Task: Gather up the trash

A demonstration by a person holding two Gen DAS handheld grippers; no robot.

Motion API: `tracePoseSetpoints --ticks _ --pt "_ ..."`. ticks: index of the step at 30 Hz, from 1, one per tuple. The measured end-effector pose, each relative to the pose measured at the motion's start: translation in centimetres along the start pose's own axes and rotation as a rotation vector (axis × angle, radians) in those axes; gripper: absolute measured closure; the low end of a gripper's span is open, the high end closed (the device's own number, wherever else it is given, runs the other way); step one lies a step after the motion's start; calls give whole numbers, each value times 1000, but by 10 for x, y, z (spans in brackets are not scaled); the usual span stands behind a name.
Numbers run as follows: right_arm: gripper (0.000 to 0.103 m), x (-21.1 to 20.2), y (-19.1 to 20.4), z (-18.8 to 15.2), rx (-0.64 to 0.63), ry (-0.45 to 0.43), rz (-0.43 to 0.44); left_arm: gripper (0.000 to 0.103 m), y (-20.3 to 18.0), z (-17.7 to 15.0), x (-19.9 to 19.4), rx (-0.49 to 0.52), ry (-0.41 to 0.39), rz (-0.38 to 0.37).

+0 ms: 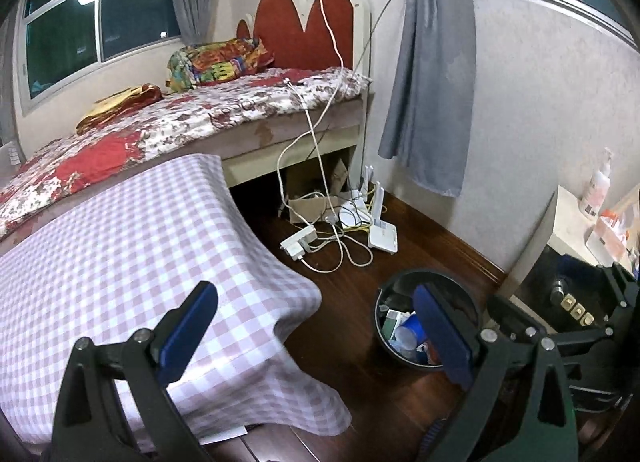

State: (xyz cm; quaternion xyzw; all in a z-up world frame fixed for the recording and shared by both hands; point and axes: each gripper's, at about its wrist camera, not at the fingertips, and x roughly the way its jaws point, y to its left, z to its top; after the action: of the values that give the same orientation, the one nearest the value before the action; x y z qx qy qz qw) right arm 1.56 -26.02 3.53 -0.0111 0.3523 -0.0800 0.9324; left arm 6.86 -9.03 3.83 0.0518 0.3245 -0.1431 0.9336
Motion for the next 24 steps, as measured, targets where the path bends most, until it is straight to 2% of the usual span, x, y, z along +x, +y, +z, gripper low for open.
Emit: tracePoseSetpoints --ticks 12,24 --pt "0 -25 17 8 -17 -67 28 4 16 -11 -20 -49 -8 25" --pt "0 -27 13 9 -17 -73 8 4 21 -13 -23 -66 -21 31"
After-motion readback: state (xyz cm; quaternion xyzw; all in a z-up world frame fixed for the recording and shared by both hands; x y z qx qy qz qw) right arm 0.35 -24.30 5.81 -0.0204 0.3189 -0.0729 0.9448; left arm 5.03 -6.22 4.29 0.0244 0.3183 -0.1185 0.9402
